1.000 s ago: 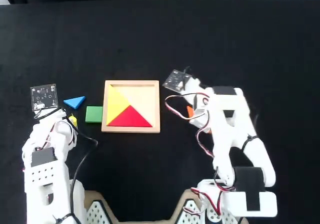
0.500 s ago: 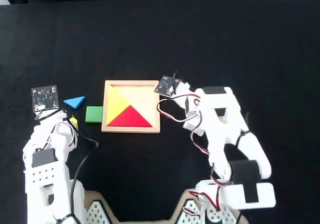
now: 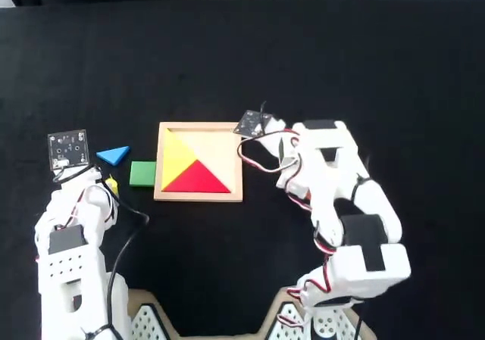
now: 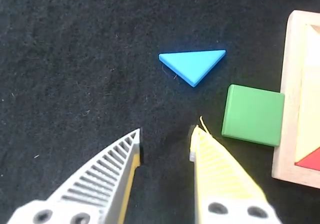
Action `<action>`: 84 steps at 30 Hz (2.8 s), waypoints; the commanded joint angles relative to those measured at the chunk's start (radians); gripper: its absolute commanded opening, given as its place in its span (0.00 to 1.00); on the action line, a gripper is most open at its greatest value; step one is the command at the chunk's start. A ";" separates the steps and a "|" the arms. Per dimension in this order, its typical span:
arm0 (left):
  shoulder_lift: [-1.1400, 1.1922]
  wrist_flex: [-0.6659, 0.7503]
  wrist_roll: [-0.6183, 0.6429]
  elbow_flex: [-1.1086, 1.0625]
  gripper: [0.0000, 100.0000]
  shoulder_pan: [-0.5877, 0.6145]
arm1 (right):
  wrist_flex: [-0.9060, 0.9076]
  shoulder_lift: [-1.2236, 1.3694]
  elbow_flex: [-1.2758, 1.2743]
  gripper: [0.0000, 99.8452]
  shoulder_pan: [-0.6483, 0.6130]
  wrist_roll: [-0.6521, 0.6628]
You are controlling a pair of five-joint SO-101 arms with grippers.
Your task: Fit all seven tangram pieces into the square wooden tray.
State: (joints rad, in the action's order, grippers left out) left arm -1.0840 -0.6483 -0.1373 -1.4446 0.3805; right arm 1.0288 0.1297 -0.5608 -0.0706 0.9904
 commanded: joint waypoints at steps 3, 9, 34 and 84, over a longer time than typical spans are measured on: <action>-0.014 0.021 0.003 0.004 0.17 -0.012 | 0.002 0.068 0.082 0.01 0.008 0.009; -0.014 0.021 0.003 0.004 0.17 -0.012 | 0.052 0.064 0.173 0.01 0.008 0.005; -0.014 0.021 0.003 0.002 0.17 -0.012 | -0.060 0.033 0.458 0.01 -0.402 -1.022; -0.014 0.049 0.002 -0.022 0.17 -0.042 | -0.094 0.189 0.380 0.17 -0.440 -1.068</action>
State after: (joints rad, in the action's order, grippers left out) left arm -1.0840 -0.6160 -0.1373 -1.4753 0.3498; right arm 0.9275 0.3230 -0.1926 -0.4910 -0.0913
